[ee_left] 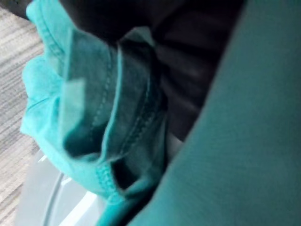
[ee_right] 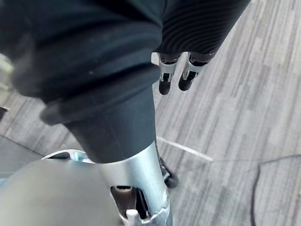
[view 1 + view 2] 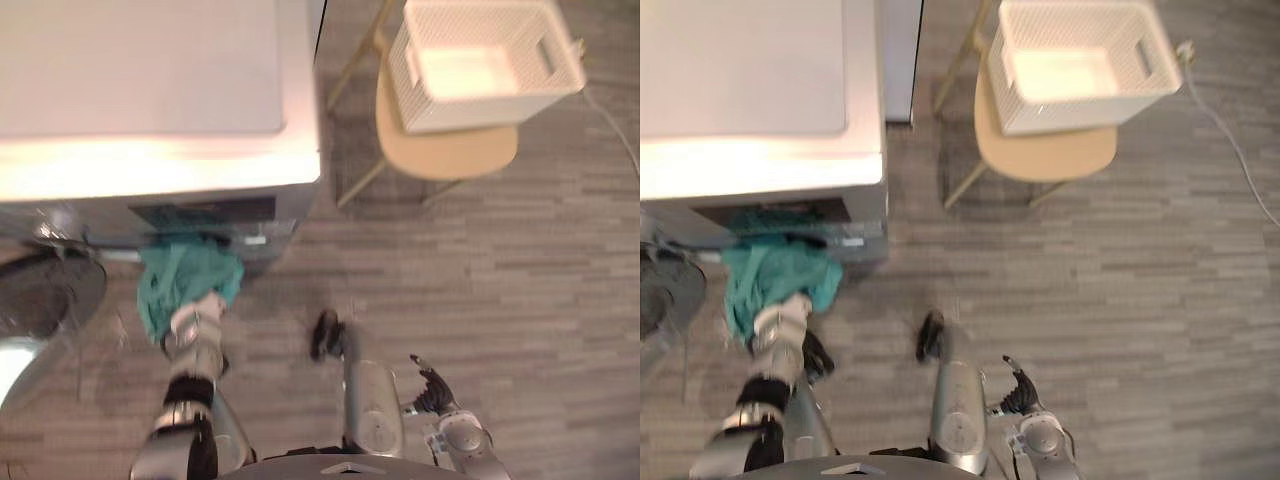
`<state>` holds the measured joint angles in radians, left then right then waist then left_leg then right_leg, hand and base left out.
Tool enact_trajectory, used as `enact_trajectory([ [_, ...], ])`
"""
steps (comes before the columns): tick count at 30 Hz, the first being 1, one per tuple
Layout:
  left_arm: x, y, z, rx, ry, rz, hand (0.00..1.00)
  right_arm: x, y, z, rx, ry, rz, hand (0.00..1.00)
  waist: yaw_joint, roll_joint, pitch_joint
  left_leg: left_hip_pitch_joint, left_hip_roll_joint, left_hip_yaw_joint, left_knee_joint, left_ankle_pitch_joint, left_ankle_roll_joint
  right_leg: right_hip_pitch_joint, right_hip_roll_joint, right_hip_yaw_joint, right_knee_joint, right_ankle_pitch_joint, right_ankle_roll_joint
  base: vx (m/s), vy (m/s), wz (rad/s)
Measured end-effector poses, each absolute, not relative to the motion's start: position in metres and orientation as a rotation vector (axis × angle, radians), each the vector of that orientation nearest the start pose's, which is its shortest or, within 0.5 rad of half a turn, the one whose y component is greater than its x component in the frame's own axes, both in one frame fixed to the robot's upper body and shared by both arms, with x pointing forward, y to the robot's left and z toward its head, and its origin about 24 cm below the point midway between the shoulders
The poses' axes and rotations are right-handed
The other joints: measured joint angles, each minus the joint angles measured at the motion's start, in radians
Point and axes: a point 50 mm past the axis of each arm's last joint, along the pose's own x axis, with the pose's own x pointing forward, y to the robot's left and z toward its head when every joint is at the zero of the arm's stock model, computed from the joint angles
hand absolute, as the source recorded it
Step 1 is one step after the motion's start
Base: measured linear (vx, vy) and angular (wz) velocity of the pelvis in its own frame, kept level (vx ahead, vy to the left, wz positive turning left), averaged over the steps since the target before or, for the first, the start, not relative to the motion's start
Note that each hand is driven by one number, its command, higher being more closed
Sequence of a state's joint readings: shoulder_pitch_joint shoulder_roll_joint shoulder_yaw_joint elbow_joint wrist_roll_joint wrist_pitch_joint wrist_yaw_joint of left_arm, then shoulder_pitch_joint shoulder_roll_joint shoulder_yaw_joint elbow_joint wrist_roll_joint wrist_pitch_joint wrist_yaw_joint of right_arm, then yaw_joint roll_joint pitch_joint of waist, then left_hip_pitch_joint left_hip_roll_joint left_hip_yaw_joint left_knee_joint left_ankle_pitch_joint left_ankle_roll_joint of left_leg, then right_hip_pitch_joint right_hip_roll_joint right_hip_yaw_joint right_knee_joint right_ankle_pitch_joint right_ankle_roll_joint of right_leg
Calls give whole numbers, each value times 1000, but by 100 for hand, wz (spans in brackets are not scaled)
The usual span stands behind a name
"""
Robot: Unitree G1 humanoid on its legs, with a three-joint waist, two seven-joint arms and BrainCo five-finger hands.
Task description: Pick up the laundry basket with both hands and put the clothes into the washing machine.
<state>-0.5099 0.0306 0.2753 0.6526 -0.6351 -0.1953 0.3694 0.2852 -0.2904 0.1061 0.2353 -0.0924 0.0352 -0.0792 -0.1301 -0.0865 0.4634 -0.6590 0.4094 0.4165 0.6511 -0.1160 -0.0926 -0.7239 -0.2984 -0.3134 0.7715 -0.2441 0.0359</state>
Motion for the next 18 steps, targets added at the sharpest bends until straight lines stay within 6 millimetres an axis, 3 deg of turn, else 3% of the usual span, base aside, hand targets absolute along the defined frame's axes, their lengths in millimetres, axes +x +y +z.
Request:
enact_trajectory([
  [6, 361, 212, 104, -792, -160, 582, 100, 153, -214, -44, -360, 460, -84, 0, -2, 0, 49, -168, 8, 3, 90, -35, 44, -153, -13, 31, 20, 43, 12, -72, 127, -5],
  [8, 372, 220, 139, -824, -256, 561, 100, 150, -214, -33, -362, 422, -78, 0, -1, 0, 64, -264, 14, -3, 120, -38, 52, -242, -18, 36, 43, 50, 8, -42, 28, 6],
  [9, 373, 221, 143, -826, -267, 559, 100, 149, -214, -32, -357, 420, -82, 0, -1, 0, 66, -273, 15, -4, 123, -38, 53, -252, -18, 36, 46, 51, 7, 0, 0, 0],
  [16, 376, 251, 228, -810, -516, 530, 100, 140, -214, -26, -253, 416, -114, 0, 0, 4, 71, -402, 57, -10, 166, -38, 57, -367, -2, 27, 64, 63, -7, 25, -14, -8],
  [18, 375, 255, 263, -756, -603, 497, 100, 139, -214, -27, -239, 419, -118, 0, 5, 4, 71, -414, 70, -6, 163, -38, 57, -377, 10, 25, 44, 73, -10, 18, -12, -12],
])
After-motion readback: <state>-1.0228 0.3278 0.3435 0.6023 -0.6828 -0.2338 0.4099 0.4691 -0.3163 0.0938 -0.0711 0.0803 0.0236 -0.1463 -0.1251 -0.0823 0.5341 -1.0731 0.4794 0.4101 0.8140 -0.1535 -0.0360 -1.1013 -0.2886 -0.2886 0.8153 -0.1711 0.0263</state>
